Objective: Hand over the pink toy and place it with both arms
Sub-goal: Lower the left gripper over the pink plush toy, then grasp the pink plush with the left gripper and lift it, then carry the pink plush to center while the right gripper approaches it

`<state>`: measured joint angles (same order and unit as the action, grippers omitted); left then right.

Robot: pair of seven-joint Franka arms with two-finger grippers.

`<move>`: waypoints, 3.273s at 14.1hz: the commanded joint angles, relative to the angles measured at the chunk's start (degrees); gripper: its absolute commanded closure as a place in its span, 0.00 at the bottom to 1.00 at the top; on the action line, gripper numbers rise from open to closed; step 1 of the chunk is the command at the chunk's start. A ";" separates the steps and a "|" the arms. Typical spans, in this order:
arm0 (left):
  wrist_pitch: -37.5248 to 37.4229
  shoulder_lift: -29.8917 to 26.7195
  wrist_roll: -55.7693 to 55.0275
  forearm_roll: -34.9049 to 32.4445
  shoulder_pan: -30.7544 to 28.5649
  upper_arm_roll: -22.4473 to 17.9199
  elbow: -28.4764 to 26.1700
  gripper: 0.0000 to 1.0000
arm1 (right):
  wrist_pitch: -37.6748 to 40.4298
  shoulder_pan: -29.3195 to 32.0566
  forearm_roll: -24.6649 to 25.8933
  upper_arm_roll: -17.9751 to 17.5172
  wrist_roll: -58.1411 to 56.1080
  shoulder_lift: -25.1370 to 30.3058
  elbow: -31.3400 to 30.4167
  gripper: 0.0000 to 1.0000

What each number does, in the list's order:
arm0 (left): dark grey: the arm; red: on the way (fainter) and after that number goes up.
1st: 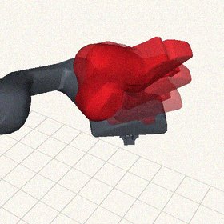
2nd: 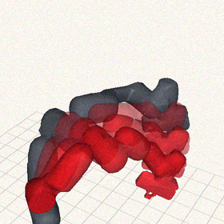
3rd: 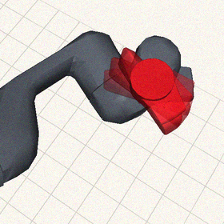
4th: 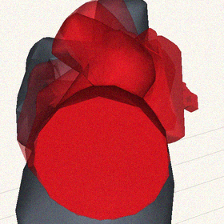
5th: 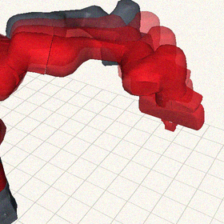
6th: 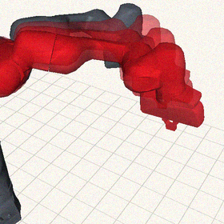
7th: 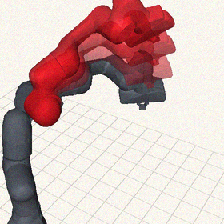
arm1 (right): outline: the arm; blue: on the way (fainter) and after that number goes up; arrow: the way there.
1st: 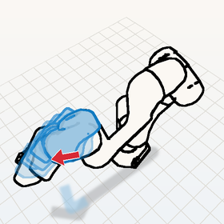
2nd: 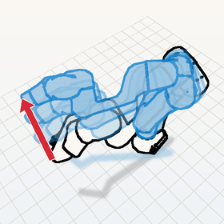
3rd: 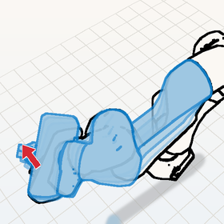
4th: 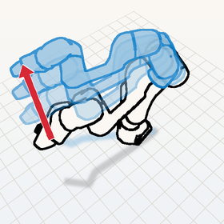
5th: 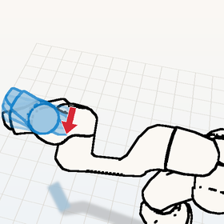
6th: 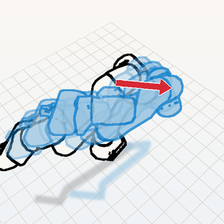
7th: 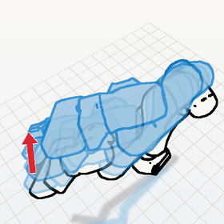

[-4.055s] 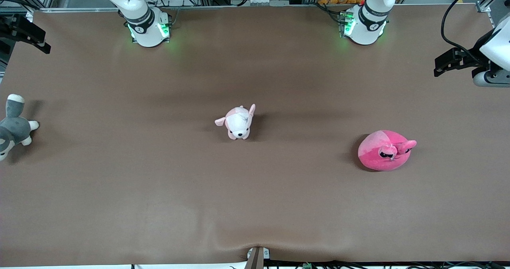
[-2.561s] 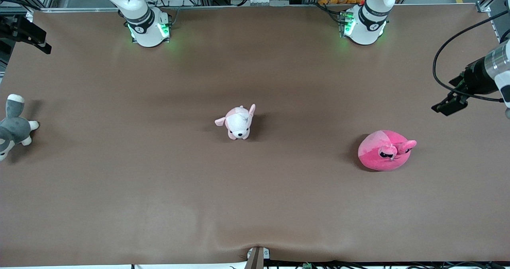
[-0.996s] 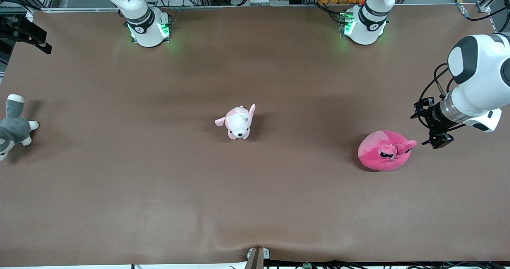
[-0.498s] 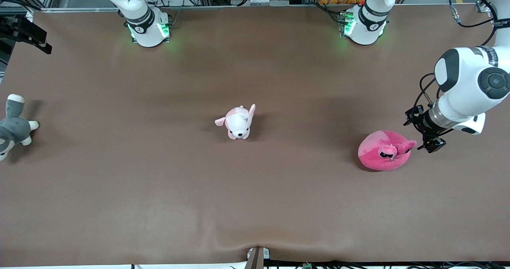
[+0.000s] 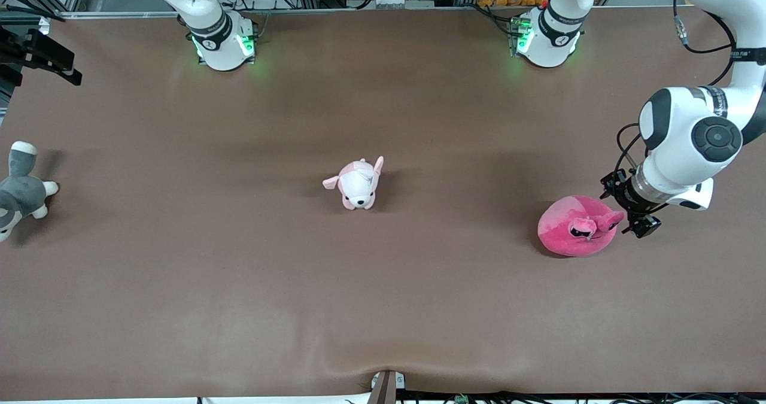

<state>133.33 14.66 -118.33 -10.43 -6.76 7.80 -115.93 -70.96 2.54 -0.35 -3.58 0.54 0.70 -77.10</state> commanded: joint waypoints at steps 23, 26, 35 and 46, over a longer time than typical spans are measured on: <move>-12.89 -13.43 -7.88 -0.65 0.87 3.09 7.89 1.00 | 2.31 1.16 -2.97 -0.46 17.01 -12.91 1.60 0.00; -20.28 -13.51 -7.79 1.54 0.87 5.72 14.05 1.00 | 2.58 -2.27 -13.67 -0.46 39.98 -12.91 1.87 0.00; -31.46 -13.16 -13.58 8.84 1.04 13.80 26.98 1.00 | -10.22 -12.29 -31.35 -0.38 76.85 -14.84 1.60 0.00; -32.17 -4.48 -30.45 1.57 10.34 26.91 31.98 1.00 | -38.72 -27.84 -35.68 -0.38 117.84 -19.59 1.60 0.00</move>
<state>102.28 5.75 -144.71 -5.12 0.01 34.43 -89.30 -108.44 -23.46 -35.67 -4.46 114.84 -17.72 -76.36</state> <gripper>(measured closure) 0.855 0.000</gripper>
